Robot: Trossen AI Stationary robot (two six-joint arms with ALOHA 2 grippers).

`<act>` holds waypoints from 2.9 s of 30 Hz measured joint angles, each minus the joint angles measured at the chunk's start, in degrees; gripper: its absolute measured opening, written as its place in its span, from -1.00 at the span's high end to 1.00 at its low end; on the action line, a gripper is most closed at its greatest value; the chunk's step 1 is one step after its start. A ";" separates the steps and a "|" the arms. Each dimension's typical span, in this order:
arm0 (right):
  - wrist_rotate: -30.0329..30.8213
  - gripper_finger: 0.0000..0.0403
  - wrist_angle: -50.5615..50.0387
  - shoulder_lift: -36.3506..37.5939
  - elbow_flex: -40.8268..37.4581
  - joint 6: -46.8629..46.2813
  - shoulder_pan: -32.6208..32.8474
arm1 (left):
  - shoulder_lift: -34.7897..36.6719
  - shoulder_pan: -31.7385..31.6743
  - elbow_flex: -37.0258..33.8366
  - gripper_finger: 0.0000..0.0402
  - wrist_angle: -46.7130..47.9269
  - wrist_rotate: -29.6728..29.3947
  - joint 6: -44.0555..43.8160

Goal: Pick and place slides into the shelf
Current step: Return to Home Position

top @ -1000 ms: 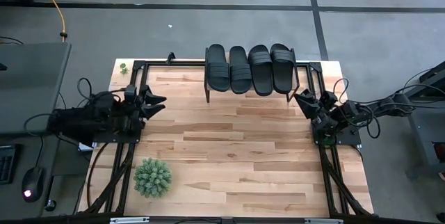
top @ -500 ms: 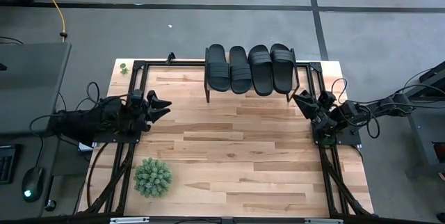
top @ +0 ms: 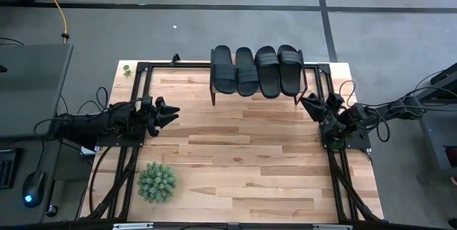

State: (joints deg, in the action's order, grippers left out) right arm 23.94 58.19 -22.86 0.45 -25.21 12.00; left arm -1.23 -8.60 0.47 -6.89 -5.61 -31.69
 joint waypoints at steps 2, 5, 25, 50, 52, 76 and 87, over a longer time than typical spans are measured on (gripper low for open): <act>0.00 0.36 -0.98 0.01 0.00 -0.90 0.01 | 0.00 0.00 0.00 0.12 0.02 0.01 0.18; -0.04 0.36 -2.74 -0.01 0.00 -2.15 0.00 | 0.00 0.00 0.02 0.12 0.55 0.00 0.37; -4.24 0.36 -11.63 -0.01 -0.02 4.59 0.03 | 0.00 0.00 0.09 0.12 5.74 3.82 -8.21; -9.89 0.36 -31.86 -0.01 -0.02 17.24 0.03 | 0.00 0.02 0.09 0.12 4.99 12.71 20.01; -10.92 0.36 -33.34 -0.01 -0.02 17.18 0.05 | 0.00 0.02 0.09 0.12 5.02 12.57 20.61; -13.31 0.36 -54.00 0.01 -0.02 19.39 0.05 | -0.01 0.02 0.09 0.12 5.04 12.63 19.29; -13.25 0.36 -54.31 0.01 -0.02 20.21 0.04 | 0.00 0.02 0.09 0.12 5.04 12.62 19.42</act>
State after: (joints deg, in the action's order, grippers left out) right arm 10.70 3.88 -22.85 0.43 -5.00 12.04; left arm -1.23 -8.58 0.56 -1.85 7.02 -12.27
